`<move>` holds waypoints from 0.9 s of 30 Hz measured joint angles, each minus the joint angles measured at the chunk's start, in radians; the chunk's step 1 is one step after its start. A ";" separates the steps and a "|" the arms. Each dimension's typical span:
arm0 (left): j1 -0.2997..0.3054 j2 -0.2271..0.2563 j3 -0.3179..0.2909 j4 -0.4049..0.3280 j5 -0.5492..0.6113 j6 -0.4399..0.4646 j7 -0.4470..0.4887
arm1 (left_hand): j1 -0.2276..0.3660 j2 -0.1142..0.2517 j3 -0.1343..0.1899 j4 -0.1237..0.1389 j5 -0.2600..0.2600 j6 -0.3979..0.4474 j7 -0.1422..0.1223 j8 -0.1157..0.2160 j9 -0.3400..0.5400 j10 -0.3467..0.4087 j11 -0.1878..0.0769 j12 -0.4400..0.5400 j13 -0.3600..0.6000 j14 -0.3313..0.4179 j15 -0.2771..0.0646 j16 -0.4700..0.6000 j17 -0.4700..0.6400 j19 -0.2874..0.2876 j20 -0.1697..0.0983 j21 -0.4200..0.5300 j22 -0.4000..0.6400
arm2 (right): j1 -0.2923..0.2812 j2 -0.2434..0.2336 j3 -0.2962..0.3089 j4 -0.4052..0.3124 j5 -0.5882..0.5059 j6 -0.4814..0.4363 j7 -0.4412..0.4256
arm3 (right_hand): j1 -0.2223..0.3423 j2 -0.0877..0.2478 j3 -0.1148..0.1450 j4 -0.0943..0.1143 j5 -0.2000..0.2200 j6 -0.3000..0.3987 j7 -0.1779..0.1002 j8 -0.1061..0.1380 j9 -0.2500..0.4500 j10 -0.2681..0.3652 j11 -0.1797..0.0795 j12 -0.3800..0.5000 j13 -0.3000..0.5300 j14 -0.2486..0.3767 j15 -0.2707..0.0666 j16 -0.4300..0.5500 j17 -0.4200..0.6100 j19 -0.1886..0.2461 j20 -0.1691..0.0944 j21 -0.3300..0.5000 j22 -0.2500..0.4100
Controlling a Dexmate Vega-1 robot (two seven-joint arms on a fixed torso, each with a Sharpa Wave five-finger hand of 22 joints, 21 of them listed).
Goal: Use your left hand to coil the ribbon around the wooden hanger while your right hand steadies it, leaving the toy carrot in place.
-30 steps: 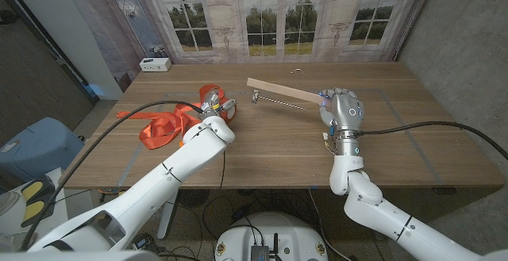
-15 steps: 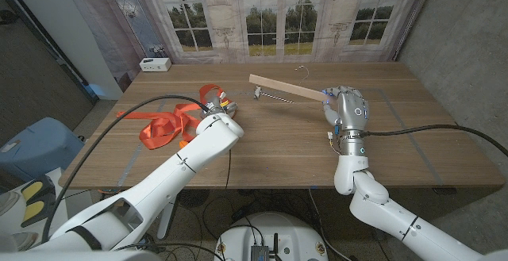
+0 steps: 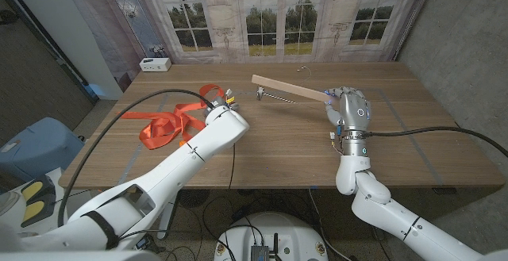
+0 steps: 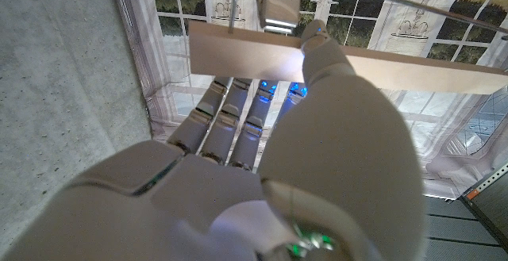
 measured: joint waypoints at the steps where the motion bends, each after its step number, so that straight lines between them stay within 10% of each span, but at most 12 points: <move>1: -0.006 -0.005 0.002 0.008 -0.001 0.008 0.000 | 0.006 0.005 -0.002 -0.001 0.000 0.014 0.000 0.000 0.000 0.014 -0.001 0.003 0.000 0.018 -0.003 0.007 0.000 0.010 0.002 0.002 0.001 | 0.000 0.001 0.000 0.001 0.001 0.001 0.000 | 0.000 0.000 0.000 0.000 0.000 0.000 0.000 0.000 0.000 0.000 0.000 0.000 0.000 0.000 0.000 0.000 0.000 0.000 0.000 0.000 -0.001; 18: -0.056 -0.071 0.028 0.122 -0.014 0.056 0.118 | 0.196 0.086 -0.007 -0.011 0.045 0.441 -0.024 0.074 0.002 0.490 -0.079 0.110 0.008 0.460 -0.082 0.162 0.015 0.214 -0.045 0.126 0.028 | 0.016 0.010 -0.003 0.017 0.007 0.004 0.010 | 0.000 0.000 -0.003 0.003 0.000 0.002 -0.002 0.004 0.000 0.000 0.000 0.000 -0.001 0.005 -0.005 -0.017 0.009 -0.009 -0.002 0.008 -0.002; 27: -0.059 -0.116 0.029 0.184 0.001 0.062 0.247 | 0.203 0.079 0.011 -0.021 0.056 0.551 0.023 0.102 0.010 0.610 0.003 0.204 0.015 0.554 -0.057 0.251 0.068 0.258 -0.062 0.188 0.043 | 0.028 0.015 -0.009 0.024 0.007 0.002 0.016 | -0.001 0.001 -0.003 0.003 -0.002 0.002 -0.002 0.003 0.000 0.000 0.000 0.005 -0.002 0.009 -0.002 -0.019 0.016 -0.013 0.002 0.015 -0.002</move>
